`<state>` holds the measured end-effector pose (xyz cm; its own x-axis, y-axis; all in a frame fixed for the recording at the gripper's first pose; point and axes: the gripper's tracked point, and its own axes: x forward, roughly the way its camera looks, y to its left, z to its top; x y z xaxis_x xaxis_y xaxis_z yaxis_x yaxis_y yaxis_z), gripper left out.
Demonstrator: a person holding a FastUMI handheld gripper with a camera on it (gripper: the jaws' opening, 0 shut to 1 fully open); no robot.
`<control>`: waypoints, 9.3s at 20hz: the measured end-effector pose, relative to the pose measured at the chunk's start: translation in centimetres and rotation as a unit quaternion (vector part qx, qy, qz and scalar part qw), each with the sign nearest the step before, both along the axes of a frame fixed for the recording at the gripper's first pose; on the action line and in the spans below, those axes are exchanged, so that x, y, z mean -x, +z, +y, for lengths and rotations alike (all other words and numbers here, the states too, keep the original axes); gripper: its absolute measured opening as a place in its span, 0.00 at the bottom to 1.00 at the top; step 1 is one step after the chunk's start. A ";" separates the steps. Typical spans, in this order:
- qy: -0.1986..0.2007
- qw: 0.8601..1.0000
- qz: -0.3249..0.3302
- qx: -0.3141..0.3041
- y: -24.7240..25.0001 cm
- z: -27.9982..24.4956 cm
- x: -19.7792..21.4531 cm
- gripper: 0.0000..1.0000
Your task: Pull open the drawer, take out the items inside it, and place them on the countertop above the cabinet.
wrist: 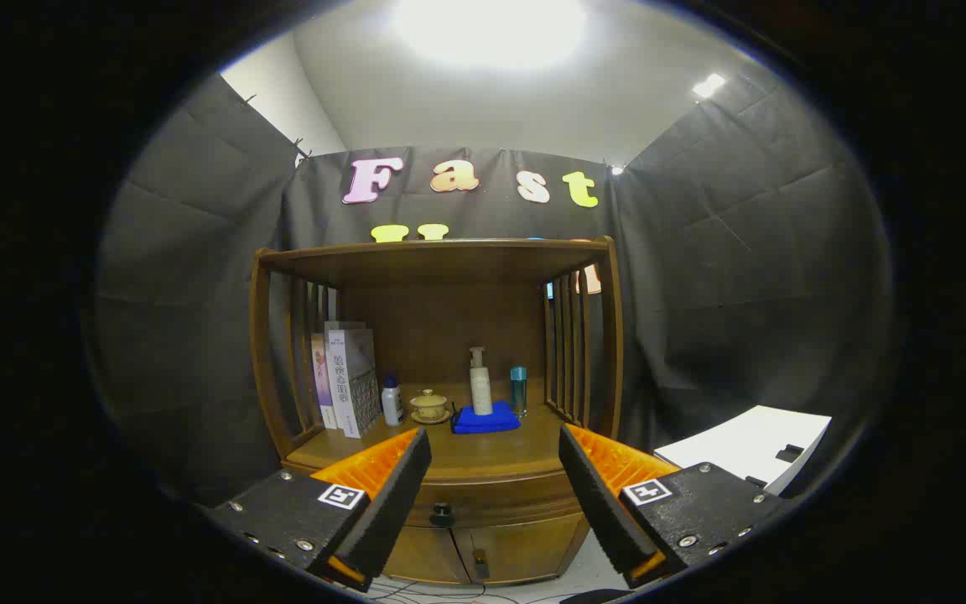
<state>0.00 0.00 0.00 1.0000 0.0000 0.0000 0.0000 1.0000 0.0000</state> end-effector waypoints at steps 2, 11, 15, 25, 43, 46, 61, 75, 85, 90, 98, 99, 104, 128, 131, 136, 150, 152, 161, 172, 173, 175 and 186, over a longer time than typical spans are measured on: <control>0.001 1.000 -0.004 -0.005 0.3 0.0 0.2 0.96; -0.008 1.000 -0.017 0.005 0.4 -0.1 0.0 0.96; -0.009 1.000 -0.012 0.010 0.1 -0.3 0.0 0.96; -0.012 0.999 -0.006 0.043 -0.7 -0.5 -0.2 0.96; 0.027 0.995 0.064 0.067 -10.6 2.0 -5.0 0.95; 0.038 0.994 0.091 0.041 -14.3 3.5 -7.4 0.95; 0.074 0.989 0.130 0.006 -25.9 7.0 -15.1 0.84; 0.080 0.980 0.183 0.020 -29.0 7.3 -15.3 0.39; 0.070 0.980 0.184 0.009 -28.8 5.9 -9.7 0.33; 0.069 0.979 0.192 0.010 -28.9 5.3 -5.3 0.33; 0.077 0.977 0.199 0.008 -29.1 5.0 1.4 0.33; 0.080 0.976 0.201 0.009 -29.2 5.0 2.1 0.33; 0.086 0.976 0.203 0.000 -29.3 4.9 3.9 0.33; 0.077 0.986 0.150 0.008 -12.1 2.3 -3.4 0.96; 0.074 0.979 0.189 0.013 -12.2 3.5 -5.7 0.96; 0.026 0.968 0.244 0.048 -13.6 3.8 -8.4 0.96; -0.031 0.912 0.401 0.081 -24.4 5.6 -12.8 0.87; -0.029 0.904 0.416 0.092 -25.5 5.7 -12.9 0.84; -0.024 0.889 0.443 0.110 -28.7 5.2 -11.9 0.40; 0.006 0.934 0.293 0.205 -19.9 3.9 -8.6 0.17; 0.003 0.937 0.279 0.210 -18.7 3.8 -8.5 0.17; 0.001 0.944 0.258 0.207 -16.5 4.2 -8.7 0.17; 0.026 0.974 0.187 0.129 -12.0 6.6 -16.9 0.17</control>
<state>16.90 6.56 -12.04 0.9287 0.0025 -0.3708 -0.0987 0.9656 -0.2406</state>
